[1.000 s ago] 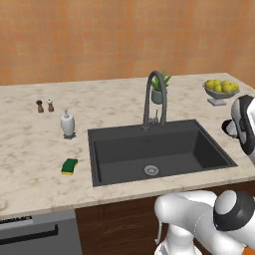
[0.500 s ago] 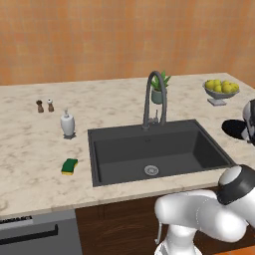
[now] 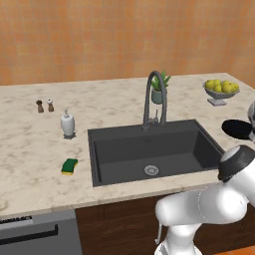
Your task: Pick the pan and sponge and place them into the sink. Then turn on the water.
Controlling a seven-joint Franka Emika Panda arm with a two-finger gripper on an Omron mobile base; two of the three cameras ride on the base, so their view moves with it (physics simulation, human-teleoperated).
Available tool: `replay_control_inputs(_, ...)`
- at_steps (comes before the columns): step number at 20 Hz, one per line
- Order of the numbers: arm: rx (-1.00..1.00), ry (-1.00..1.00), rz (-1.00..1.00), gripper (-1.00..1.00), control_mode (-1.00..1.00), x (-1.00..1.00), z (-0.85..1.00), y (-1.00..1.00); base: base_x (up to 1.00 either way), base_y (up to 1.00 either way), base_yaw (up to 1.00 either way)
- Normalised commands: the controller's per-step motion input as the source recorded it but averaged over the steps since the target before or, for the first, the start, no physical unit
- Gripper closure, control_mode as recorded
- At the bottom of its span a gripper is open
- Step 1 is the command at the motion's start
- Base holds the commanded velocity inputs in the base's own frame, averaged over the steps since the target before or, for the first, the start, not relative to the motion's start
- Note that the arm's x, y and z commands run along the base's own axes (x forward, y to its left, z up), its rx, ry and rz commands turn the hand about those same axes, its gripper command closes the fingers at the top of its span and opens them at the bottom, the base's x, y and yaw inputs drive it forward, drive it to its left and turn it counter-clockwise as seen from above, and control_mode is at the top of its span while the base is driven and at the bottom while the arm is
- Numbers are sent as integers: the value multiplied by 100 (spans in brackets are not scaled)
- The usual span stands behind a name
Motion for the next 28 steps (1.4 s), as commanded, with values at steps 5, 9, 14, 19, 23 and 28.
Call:
replay_control_inputs(5,0,0,0,-100,-100,10,-20,-36,0,0,0)
replay_control_inputs(9,0,0,0,-100,-100,10,-20,-34,0,0,0)
replay_control_inputs(14,0,1,0,-100,-100,9,-21,-39,0,0,0)
replay_control_inputs(19,0,2,0,-100,-100,12,-24,-35,0,0,0)
replay_control_inputs(23,0,2,0,-100,-100,13,-20,-32,0,0,0)
replay_control_inputs(28,0,1,0,-100,-100,15,-19,-29,0,0,0)
